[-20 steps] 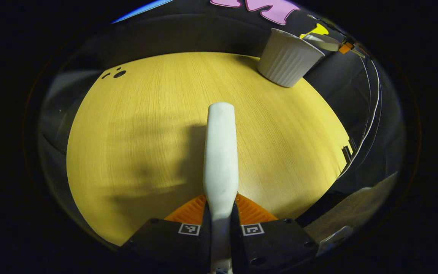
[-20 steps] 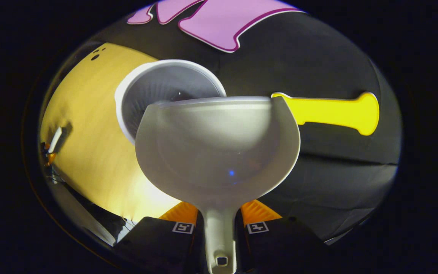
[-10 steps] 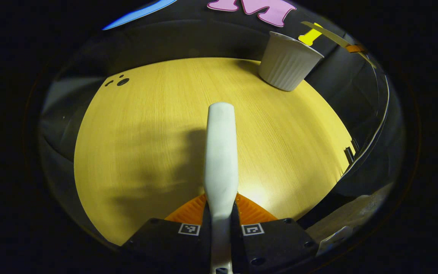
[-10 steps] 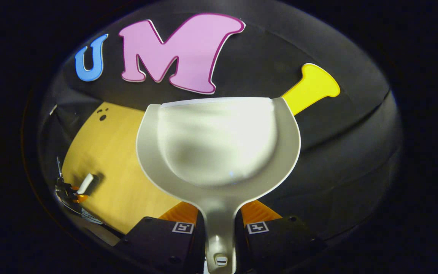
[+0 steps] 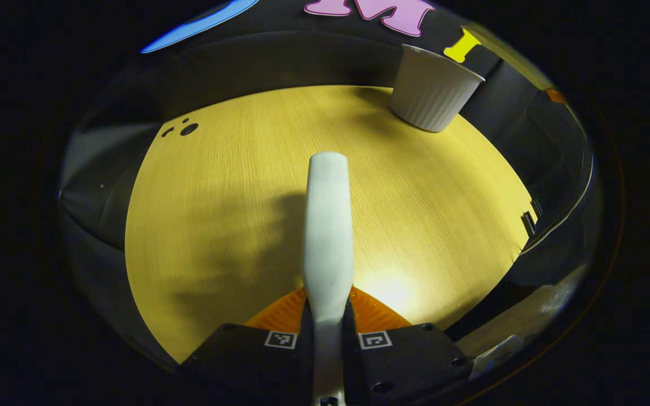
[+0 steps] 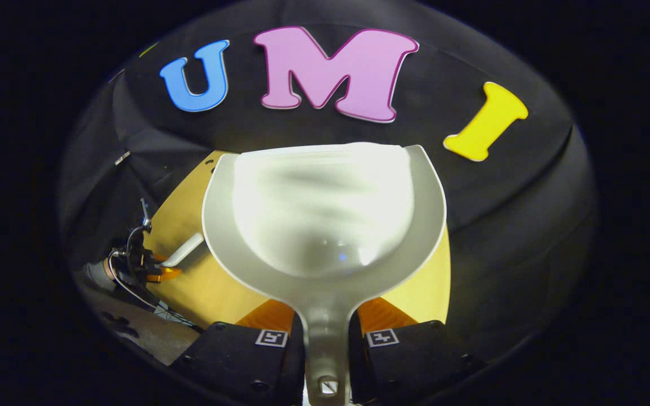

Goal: Pick up the small broom and dustpan from the desktop, sweep the trash into the dustpan with the broom, and then empty the trash into the garbage bin.

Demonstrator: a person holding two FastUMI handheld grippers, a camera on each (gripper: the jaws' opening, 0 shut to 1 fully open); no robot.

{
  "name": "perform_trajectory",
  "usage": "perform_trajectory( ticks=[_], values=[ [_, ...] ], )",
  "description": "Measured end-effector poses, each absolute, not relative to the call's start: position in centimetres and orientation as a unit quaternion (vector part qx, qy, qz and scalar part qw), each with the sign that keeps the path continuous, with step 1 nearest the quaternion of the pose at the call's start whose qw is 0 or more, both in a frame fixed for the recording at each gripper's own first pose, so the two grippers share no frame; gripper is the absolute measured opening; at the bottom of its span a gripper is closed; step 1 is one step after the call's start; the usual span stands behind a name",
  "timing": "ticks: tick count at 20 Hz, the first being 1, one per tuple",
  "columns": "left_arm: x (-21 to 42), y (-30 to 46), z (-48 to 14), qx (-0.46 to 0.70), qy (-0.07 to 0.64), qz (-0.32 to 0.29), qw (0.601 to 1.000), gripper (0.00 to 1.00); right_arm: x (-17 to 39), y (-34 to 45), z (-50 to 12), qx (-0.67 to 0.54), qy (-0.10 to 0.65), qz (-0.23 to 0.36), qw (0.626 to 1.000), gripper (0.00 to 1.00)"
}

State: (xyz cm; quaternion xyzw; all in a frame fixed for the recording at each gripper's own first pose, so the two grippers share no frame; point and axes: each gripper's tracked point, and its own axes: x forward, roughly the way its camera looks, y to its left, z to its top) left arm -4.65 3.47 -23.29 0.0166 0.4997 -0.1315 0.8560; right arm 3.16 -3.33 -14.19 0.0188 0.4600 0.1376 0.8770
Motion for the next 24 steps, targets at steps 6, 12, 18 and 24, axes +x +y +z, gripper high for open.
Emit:
perform_trajectory(
  ticks=[6,12,18,24],
  values=[
    [-4.3,3.8,-23.7,0.025,0.504,-0.123,0.855,0.25,-4.1,2.4,-24.9,0.016,0.526,0.153,0.837,0.35],
    [-3.5,4.0,-24.9,0.033,0.504,-0.111,0.856,0.25,-7.8,6.5,-34.3,0.015,0.565,0.155,0.81,0.36],
    [-2.6,4.0,-26.5,0.041,0.496,-0.1,0.862,0.25,-8.4,7.9,-38.9,0.008,0.567,0.151,0.81,0.39],
    [-2.8,4.3,-28.2,0.066,0.499,-0.095,0.859,0.27,-8.1,8.2,-40.8,0.015,0.578,0.136,0.805,0.36]
  ],
)
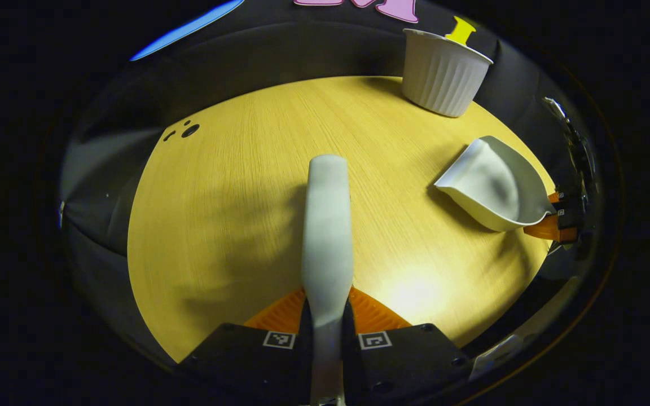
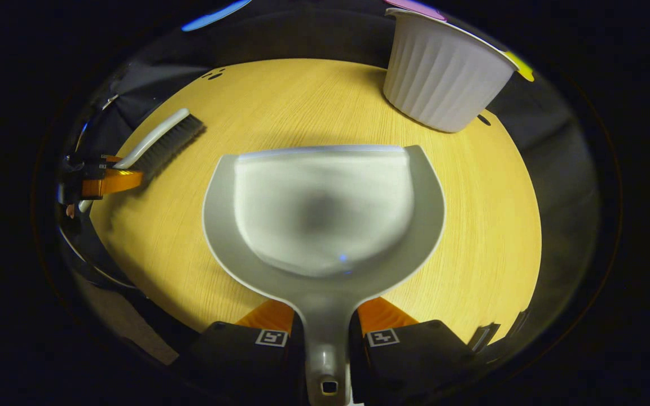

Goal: Pick up the small broom and dustpan from the desktop, sweep the trash into the dustpan with the broom, and then empty the trash into the garbage bin.

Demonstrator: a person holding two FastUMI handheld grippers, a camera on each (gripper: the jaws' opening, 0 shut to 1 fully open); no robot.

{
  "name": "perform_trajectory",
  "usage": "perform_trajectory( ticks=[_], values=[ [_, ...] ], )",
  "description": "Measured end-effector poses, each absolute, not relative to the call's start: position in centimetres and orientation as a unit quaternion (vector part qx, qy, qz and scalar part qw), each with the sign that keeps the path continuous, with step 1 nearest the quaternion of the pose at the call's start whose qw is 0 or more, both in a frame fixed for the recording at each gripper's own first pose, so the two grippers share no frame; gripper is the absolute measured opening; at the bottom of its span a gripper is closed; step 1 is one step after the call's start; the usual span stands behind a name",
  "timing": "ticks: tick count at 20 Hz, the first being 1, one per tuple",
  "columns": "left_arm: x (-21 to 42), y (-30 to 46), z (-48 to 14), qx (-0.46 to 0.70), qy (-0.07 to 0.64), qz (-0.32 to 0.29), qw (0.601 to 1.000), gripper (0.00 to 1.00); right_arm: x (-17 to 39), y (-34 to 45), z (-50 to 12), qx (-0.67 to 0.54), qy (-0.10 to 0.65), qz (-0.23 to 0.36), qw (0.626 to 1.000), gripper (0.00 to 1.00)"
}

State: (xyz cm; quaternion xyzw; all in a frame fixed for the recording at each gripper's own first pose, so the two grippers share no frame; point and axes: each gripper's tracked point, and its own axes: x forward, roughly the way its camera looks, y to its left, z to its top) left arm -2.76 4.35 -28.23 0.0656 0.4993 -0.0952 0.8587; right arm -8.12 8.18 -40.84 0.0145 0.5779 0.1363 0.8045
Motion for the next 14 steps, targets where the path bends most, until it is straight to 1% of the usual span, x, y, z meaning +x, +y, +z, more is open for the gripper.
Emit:
perform_trajectory(
  ticks=[1,2,3,6,7,8,9,11,13,14],
  values=[
    [-2.9,4.5,-28.5,0.069,0.501,-0.092,0.857,0.27,-8.2,8.2,-41.1,0.014,0.58,0.137,0.803,0.36],
    [-3.0,4.6,-28.7,0.07,0.504,-0.09,0.856,0.27,-8.1,8.4,-41.4,0.014,0.583,0.139,0.801,0.34],
    [-3.0,4.6,-28.9,0.069,0.503,-0.089,0.857,0.28,-8.3,8.3,-41.7,0.009,0.585,0.141,0.799,0.37],
    [-3.1,4.7,-29.1,0.062,0.504,-0.085,0.857,0.28,-8.2,8.7,-41.9,0.017,0.584,0.142,0.799,0.38],
    [-3.0,4.9,-29.0,0.062,0.503,-0.084,0.858,0.3,-8.3,8.6,-41.9,0.021,0.583,0.141,0.8,0.42],
    [-3.1,5.1,-28.9,0.065,0.501,-0.083,0.859,0.27,-8.3,8.6,-41.9,0.023,0.585,0.141,0.799,0.38],
    [-3.2,5.1,-28.6,0.071,0.498,-0.082,0.861,0.3,-8.2,8.7,-41.7,0.025,0.583,0.142,0.799,0.4],
    [-3.2,5.7,-27.8,0.084,0.489,-0.081,0.864,0.3,-8.2,8.5,-40.7,0.028,0.577,0.146,0.803,0.38],
    [-3.6,5.9,-26.9,0.09,0.482,-0.084,0.868,0.3,-8.4,7.9,-39.0,0.029,0.568,0.146,0.81,0.41],
    [-3.9,5.8,-26.1,0.091,0.474,-0.087,0.871,0.3,-8.7,7.6,-37.7,0.032,0.56,0.148,0.814,0.45]
  ],
)
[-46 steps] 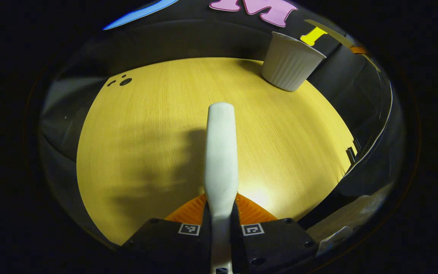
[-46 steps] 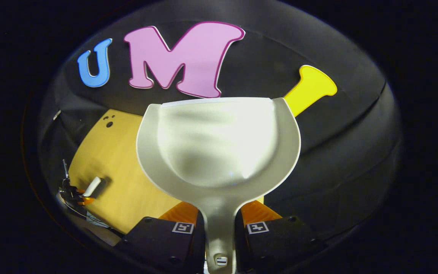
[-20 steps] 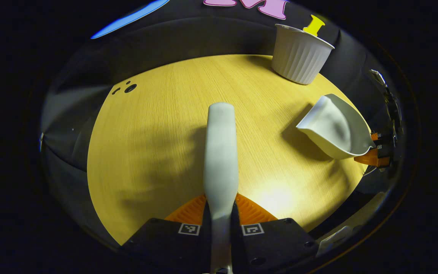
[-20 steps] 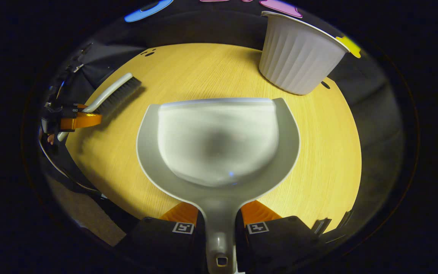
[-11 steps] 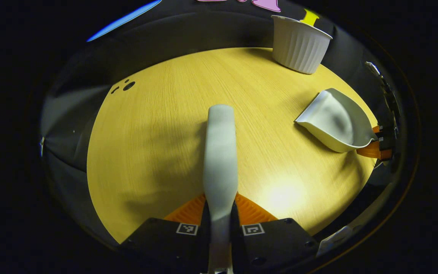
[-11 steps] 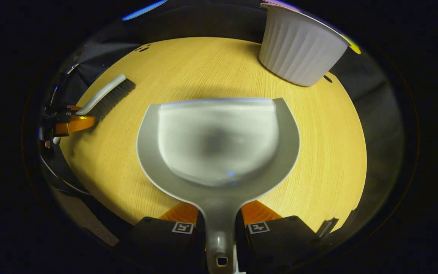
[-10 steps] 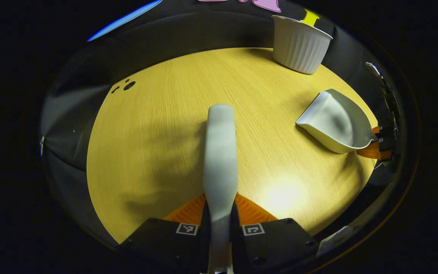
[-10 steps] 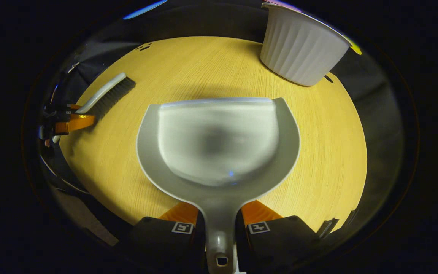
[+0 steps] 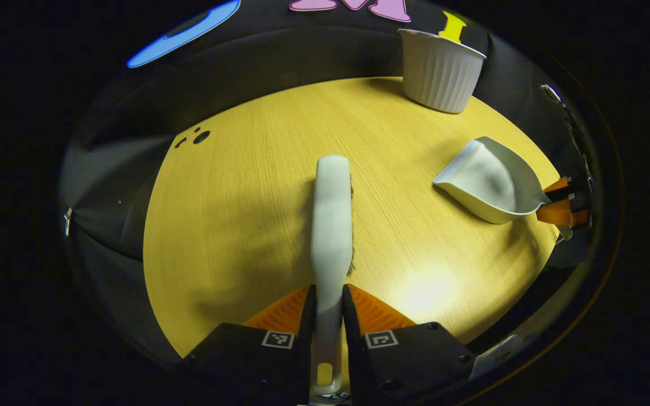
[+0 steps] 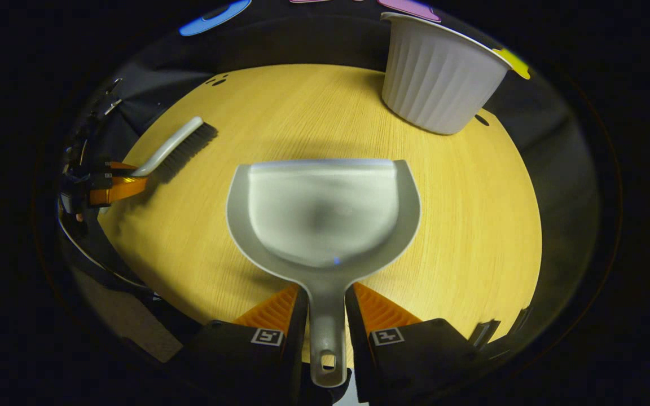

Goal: Pick up the small broom and dustpan from the desktop, sweep the trash into the dustpan with the broom, and then empty the trash into the garbage bin.

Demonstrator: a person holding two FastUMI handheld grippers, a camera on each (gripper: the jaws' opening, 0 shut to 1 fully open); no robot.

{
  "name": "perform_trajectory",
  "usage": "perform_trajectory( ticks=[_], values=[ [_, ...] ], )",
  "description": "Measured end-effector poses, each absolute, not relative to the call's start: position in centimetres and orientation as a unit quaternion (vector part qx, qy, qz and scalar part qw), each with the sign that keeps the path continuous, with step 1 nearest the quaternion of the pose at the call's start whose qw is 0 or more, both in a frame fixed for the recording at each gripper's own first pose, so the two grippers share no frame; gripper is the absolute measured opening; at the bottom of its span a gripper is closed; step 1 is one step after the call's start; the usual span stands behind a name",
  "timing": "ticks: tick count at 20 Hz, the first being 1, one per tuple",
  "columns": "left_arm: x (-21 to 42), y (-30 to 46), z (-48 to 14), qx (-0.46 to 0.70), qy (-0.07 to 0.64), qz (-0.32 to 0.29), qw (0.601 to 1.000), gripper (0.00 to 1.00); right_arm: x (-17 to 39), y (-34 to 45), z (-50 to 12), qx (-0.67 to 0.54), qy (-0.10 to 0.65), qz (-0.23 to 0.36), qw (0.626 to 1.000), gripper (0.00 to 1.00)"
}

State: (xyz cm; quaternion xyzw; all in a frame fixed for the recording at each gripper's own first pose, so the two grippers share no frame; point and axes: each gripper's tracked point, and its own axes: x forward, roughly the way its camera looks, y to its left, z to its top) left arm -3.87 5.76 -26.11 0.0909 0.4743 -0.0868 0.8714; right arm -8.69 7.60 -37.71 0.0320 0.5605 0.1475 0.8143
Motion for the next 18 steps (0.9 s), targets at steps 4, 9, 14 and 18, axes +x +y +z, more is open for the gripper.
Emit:
perform_trajectory(
  ticks=[4,9,14,18],
  values=[
    [-4.5,5.2,-23.1,0.089,0.451,-0.093,0.883,0.3,-7.9,6.8,-33.1,0.052,0.518,0.139,0.842,0.4],
    [-1.4,3.8,-15.0,0.072,0.346,-0.085,0.932,0.3,-3.6,6.0,-24.2,0.063,0.399,0.126,0.906,0.4],
    [1.8,1.8,-5.0,0.025,0.201,-0.083,0.976,0.29,1.2,4.4,-13.8,0.071,0.249,0.102,0.96,0.39],
    [2.8,1.1,2.3,0.023,0.124,-0.075,0.989,0.29,2.7,1.4,-6.7,0.056,0.174,0.079,0.98,0.37]
  ],
)
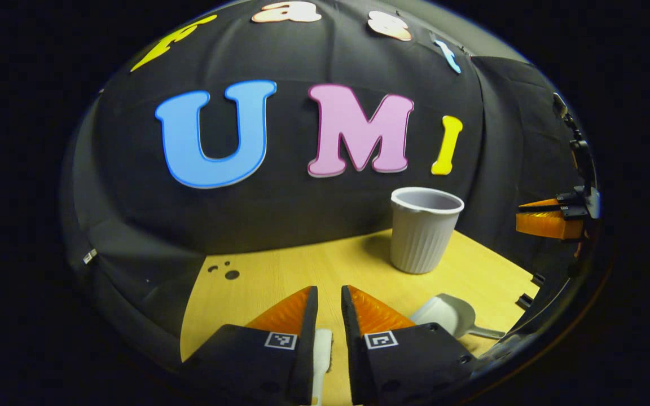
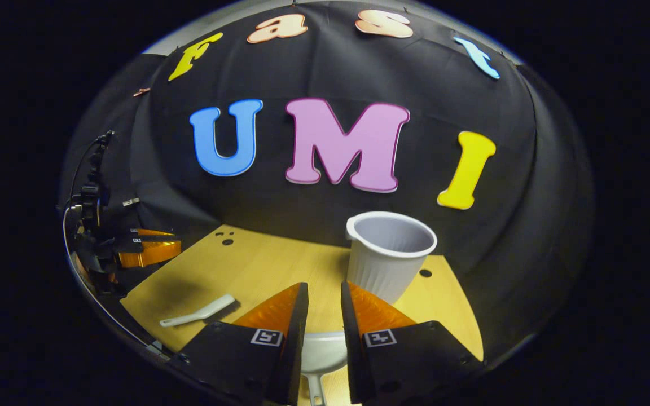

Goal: Pick up the small broom and dustpan from the desktop, sweep the trash into the dustpan with the broom, and then empty the trash into the garbage bin.

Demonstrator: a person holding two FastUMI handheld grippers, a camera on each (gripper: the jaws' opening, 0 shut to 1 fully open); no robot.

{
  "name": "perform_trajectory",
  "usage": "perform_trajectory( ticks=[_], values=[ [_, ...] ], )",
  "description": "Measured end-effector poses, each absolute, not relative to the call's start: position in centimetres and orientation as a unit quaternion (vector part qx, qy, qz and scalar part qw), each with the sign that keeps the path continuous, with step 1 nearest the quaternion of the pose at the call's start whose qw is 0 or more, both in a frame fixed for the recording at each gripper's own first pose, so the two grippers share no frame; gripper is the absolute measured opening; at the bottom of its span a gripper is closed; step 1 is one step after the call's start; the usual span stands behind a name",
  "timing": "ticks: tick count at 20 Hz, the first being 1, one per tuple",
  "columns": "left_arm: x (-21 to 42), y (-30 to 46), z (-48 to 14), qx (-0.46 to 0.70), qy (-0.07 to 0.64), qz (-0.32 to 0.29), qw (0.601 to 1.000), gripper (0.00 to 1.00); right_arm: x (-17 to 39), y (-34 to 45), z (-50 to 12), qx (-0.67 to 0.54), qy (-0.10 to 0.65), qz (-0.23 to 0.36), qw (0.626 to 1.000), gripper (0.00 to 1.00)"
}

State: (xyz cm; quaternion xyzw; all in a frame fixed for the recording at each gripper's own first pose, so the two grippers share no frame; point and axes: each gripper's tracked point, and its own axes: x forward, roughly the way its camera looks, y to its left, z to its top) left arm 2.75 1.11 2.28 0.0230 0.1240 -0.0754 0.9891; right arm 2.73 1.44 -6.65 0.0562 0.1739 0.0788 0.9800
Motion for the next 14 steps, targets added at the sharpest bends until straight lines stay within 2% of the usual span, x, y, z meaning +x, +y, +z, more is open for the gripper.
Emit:
perform_trajectory(
  ticks=[3,7,14],
  values=[
    [2.4,-1.1,5.2,0.014,0.093,-0.078,0.992,0.3,3.3,0.3,-4.2,0.066,0.138,0.089,0.984,0.38],
    [1.2,-3.4,5.6,0.012,0.097,-0.069,0.993,0.3,3.3,-0.4,-4.2,0.07,0.119,0.122,0.983,0.37],
    [-0.3,-3.8,5.3,0.001,0.107,0.0,0.994,0.3,3.0,-0.6,-5.1,0.076,0.113,0.181,0.974,0.4]
  ],
)
